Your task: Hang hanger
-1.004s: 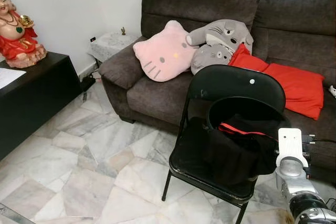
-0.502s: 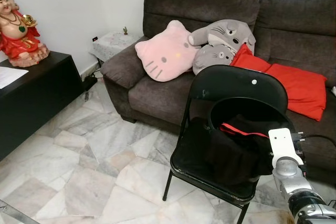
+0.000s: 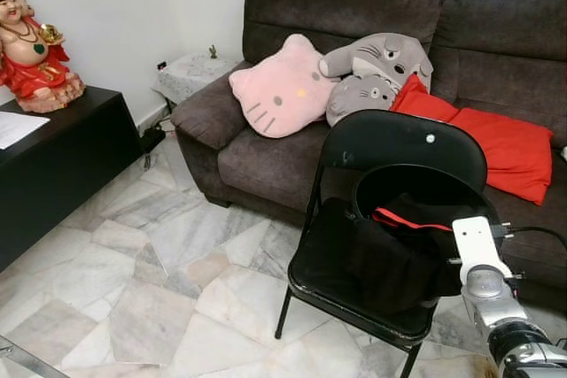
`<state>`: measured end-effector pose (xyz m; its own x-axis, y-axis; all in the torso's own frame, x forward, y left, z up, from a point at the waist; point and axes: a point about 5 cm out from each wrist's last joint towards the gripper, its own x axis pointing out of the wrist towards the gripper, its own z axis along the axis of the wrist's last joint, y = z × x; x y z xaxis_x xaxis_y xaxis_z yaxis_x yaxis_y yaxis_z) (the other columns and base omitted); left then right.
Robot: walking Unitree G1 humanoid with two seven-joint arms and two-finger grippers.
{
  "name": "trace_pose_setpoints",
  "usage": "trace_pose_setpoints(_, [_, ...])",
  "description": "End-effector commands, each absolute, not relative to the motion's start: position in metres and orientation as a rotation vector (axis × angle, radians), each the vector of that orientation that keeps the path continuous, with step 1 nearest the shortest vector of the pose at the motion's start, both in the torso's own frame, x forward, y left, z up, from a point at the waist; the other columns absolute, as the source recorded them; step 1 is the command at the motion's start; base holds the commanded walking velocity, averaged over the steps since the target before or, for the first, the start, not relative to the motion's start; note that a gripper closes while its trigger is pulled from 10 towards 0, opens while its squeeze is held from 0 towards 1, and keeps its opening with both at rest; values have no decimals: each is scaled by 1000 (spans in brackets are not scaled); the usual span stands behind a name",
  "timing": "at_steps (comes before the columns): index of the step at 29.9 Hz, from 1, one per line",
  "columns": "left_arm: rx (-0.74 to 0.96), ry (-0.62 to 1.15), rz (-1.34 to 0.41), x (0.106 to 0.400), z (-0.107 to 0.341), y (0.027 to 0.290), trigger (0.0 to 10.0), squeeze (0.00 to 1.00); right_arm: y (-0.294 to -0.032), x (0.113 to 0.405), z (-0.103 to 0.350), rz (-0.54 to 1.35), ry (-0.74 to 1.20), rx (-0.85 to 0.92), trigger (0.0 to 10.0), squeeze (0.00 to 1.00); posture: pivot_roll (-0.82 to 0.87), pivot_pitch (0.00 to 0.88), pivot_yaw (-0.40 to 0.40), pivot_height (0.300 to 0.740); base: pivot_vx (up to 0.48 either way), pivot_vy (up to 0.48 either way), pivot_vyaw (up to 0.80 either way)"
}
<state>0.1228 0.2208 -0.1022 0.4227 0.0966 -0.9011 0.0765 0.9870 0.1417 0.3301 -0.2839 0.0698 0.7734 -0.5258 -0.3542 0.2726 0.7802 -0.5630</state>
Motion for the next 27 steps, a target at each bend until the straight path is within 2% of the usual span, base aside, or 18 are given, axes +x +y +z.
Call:
trace_pose_setpoints(1, [188,1160,21,119,-103,226,10000,0,-283,330,70,-472,526,-474,0,0,35,0,61,740,0,0,0])
trace_pose_setpoints(16, [183,1162,25,117,-104,224,10000,0,-280,325,63,-532,471,-343,0,0,29,0,51,740,0,0,0])
trace_pose_setpoints(19, [185,1164,22,116,-104,223,10000,0,-278,329,71,-571,393,-247,0,0,26,0,48,740,0,0,0])
trace_pose_setpoints(20, [185,1164,22,115,-104,223,10000,0,-278,333,80,-602,312,-195,0,0,26,0,47,740,0,0,0])
trace_pose_setpoints(22, [185,1164,22,115,-104,223,10000,0,-279,335,86,-621,270,-180,0,0,26,0,46,740,0,0,0])
trace_pose_setpoints(27, [184,1165,22,114,-105,223,10000,0,-270,349,127,-622,19,-158,0,0,17,0,44,740,0,0,0])
